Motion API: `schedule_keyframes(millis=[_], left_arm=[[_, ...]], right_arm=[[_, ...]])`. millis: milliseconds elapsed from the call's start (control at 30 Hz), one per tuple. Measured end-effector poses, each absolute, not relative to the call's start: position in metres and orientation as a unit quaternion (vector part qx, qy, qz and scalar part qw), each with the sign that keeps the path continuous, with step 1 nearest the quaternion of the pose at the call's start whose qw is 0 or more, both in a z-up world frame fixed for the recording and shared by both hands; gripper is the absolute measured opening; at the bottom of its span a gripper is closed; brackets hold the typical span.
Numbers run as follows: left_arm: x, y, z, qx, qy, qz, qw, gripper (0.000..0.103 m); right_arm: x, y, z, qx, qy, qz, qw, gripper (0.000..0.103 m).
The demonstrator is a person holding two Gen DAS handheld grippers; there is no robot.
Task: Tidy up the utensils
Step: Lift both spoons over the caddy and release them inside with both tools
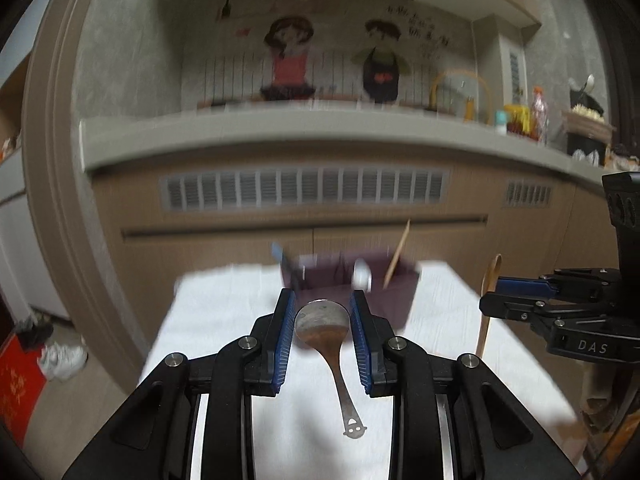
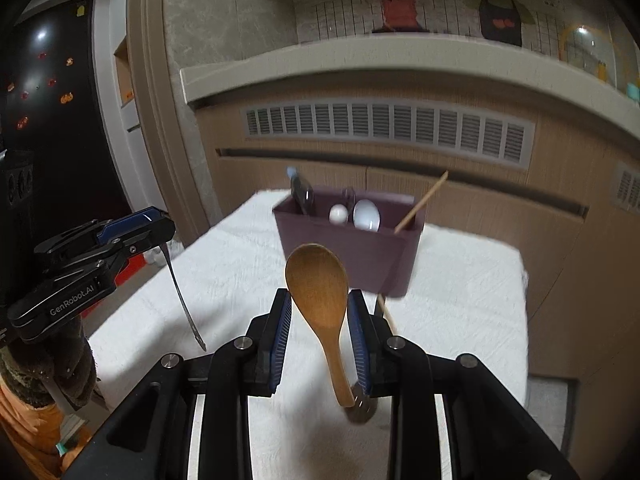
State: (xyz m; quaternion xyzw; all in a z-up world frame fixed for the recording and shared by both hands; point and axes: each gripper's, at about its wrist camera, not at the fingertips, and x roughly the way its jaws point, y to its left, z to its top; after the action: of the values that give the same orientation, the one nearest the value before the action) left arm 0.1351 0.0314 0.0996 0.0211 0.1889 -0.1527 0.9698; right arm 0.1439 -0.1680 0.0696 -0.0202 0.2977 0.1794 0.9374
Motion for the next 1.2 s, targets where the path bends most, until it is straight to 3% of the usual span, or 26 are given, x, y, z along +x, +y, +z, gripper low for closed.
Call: schedule_keyframes(millis=[267,433,600,933,1200], left_arm=[[0.2,0.017,0.195,0.02,0.109,-0.156,0.982,0.028],[0.25,0.006,0.209,0.019,0.117,-0.161,0.98,0.029],[0.295,-0.009,0.181,0.027,0.157,-0.165,0.973,0.029],[0.359,-0.024,0.072,0.021,0.29,-0.163,0.943,0.029],[0.372,-0.024,0.036,0.01,0.331,-0.156,0.93,0.029]], right_arm=[[0.189,-0.18,0.18,-0.01,0.19,0.171,0.967,0.027],[0.232,-0.184,0.203,-0.01,0.162,0.15,0.975,0.027],[0.273,-0.193,0.179,0.014,0.183,0.155,0.971,0.027],[0.34,-0.19,0.08,0.034,0.297,0.158,0.941,0.027],[0.355,-0.181,0.021,0.023,0.36,0.157,0.919,0.027]])
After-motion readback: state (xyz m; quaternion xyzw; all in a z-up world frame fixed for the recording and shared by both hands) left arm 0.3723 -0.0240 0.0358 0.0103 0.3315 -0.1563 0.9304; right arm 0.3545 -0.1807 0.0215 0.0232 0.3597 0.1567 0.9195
